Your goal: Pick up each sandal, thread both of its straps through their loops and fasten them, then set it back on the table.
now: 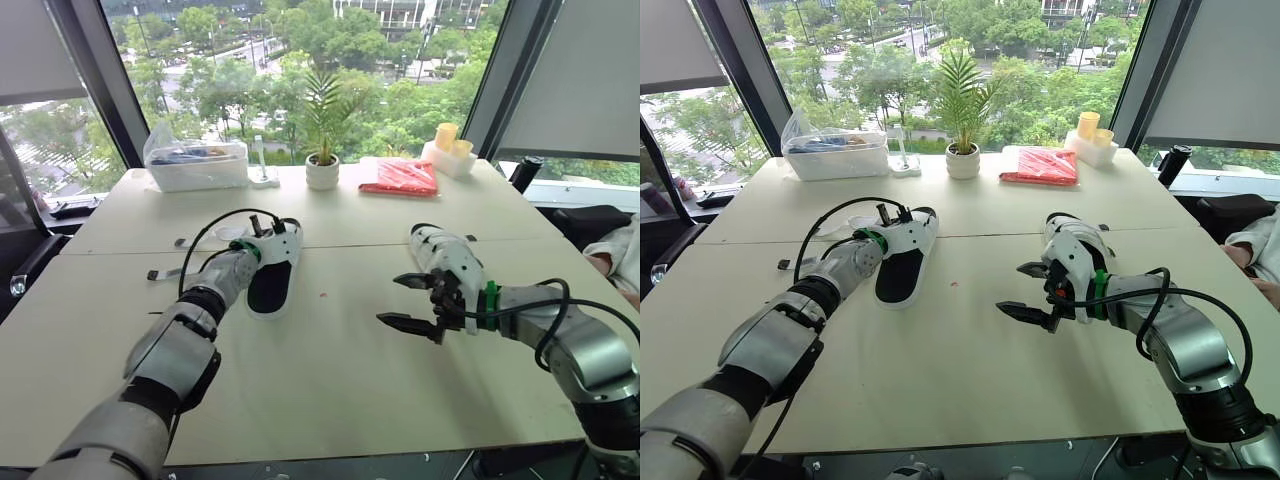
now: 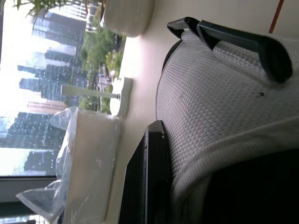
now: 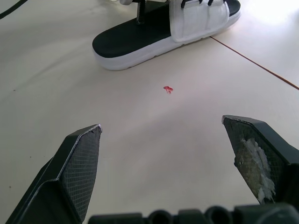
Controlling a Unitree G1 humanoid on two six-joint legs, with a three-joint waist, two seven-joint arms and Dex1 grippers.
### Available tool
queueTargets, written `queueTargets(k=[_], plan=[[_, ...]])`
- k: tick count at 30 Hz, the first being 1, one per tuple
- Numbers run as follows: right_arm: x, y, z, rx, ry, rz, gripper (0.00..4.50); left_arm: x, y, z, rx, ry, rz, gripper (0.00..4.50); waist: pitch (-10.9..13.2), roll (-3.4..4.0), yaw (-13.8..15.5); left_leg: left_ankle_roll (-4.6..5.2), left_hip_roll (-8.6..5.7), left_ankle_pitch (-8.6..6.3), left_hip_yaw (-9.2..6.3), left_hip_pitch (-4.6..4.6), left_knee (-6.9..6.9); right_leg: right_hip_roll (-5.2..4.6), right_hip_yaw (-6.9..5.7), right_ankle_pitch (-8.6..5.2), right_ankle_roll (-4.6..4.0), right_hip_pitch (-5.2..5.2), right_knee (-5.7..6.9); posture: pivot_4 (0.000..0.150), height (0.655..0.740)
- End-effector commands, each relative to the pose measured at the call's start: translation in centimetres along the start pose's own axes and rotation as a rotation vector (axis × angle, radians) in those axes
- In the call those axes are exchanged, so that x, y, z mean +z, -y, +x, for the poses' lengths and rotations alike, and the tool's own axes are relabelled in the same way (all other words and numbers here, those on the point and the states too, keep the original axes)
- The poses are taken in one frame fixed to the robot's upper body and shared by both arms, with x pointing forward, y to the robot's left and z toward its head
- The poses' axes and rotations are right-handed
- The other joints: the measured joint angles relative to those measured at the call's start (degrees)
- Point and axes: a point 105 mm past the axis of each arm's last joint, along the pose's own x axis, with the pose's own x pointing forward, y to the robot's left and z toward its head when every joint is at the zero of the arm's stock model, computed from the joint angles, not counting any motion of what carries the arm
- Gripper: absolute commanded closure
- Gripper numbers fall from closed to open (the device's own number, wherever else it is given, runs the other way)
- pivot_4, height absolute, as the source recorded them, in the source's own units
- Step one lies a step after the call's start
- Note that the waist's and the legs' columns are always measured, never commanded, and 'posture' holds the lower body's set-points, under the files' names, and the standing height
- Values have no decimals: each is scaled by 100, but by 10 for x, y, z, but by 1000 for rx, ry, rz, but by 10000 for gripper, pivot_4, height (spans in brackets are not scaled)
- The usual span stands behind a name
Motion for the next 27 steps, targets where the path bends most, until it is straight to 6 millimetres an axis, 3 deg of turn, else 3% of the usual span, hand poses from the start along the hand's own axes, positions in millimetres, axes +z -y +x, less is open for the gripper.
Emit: queueTargets(k=[1, 5, 9, 13, 22, 27], plan=[[17, 18, -13, -76, 52, -44, 0, 43, -23, -7, 9, 281, 37, 44804, 0, 0, 1, 0, 0, 0, 0, -6, 2, -1, 0, 1, 1, -6, 0, 1500, 7400], [27, 33, -25, -137, 108, -26, 0, 71, -28, -32, -28, 553, 183, 44804, 0, 0, 0, -30, -3, 19, 2, -63, 12, -4, 5, 4, 3, -62, 10, 1500, 7400], [41, 49, -40, -197, 184, 9, 0, 100, -9, -67, -168, 859, 293, 44804, -1, 3, 1, -30, -4, 19, 16, -71, 6, -11, 10, 5, 3, -78, 9, 1500, 7400], [44, 51, -44, -203, 204, 18, 0, 112, 10, -95, -278, 1064, 375, 44804, -1, 2, -5, -23, -3, 16, 18, -71, 8, -11, 10, 5, 3, -77, 10, 1500, 7400], [38, 43, -40, -203, 187, 20, 0, 99, 38, -120, -453, 1174, 488, 44804, -2, 3, -13, 8, -3, 2, 20, -70, 13, -9, 11, 5, 3, -77, 19, 1500, 7400], [37, 38, -37, -191, 179, 16, 0, 93, 45, -119, -479, 1150, 572, 44804, -2, 3, -13, 15, -4, 5, 24, -69, 15, -6, 8, 7, 5, -77, 23, 1500, 7400]])
